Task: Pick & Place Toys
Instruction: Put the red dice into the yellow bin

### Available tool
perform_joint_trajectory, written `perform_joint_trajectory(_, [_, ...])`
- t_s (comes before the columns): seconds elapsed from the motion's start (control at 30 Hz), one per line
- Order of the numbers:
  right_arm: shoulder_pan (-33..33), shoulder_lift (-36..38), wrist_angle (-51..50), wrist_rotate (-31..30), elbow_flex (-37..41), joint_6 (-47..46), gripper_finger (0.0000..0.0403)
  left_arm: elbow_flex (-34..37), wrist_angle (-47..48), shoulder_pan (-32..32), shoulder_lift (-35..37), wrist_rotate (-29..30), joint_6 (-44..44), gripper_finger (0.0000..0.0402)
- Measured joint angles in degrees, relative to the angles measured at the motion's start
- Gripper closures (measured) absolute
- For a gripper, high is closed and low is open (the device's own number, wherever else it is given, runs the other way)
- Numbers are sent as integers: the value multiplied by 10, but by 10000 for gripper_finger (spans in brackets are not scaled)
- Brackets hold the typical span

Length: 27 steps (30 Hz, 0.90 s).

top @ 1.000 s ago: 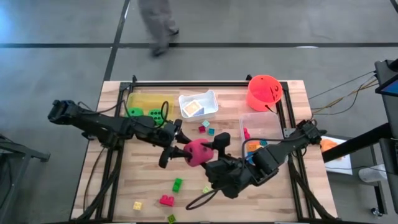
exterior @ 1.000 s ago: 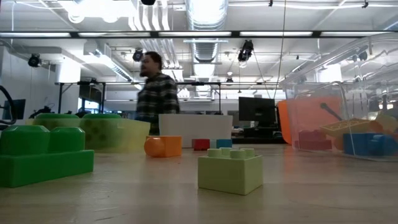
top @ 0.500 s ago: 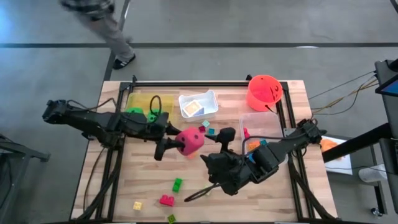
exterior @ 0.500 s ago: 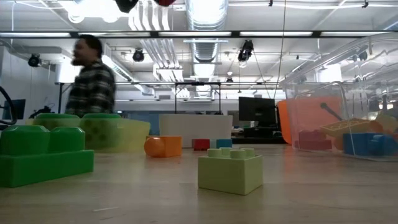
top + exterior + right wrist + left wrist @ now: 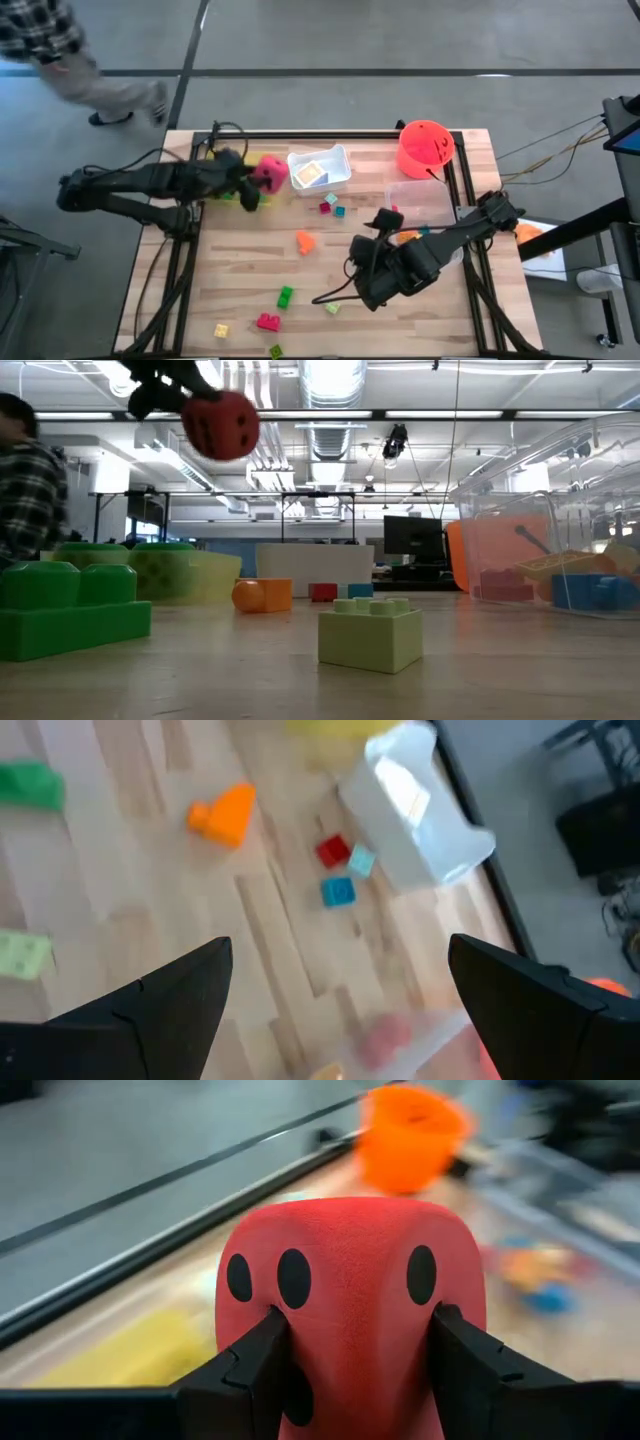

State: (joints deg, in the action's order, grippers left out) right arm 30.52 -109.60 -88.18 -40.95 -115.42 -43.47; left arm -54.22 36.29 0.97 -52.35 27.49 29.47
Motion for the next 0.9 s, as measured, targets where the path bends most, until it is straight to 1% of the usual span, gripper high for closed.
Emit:
perform_joint_trajectory(0.23, [0, 1, 1, 5, 86, -69, 39, -20, 118, 160, -36, 0, 0, 225])
perform_joint_trajectory(0.3, [0, 1, 3, 5, 108, -100, 39, -21, 134, 199, -53, 0, 0, 229])
perform_joint_trajectory(0.43, [1, 1, 14, 6, 152, -149, 39, -18, 146, 256, -96, -4, -7, 229])
perform_joint_trajectory(0.6, [1, 1, 59, 10, 194, -173, 39, -18, 150, 281, -154, 0, -18, 229])
perform_joint_trajectory(0.73, [1, 1, 79, 10, 211, -181, 39, -24, 159, 284, -193, 15, -20, 230])
perform_joint_trajectory(0.9, [1, 1, 92, 10, 231, -181, 39, -42, 193, 284, -234, 31, -19, 230])
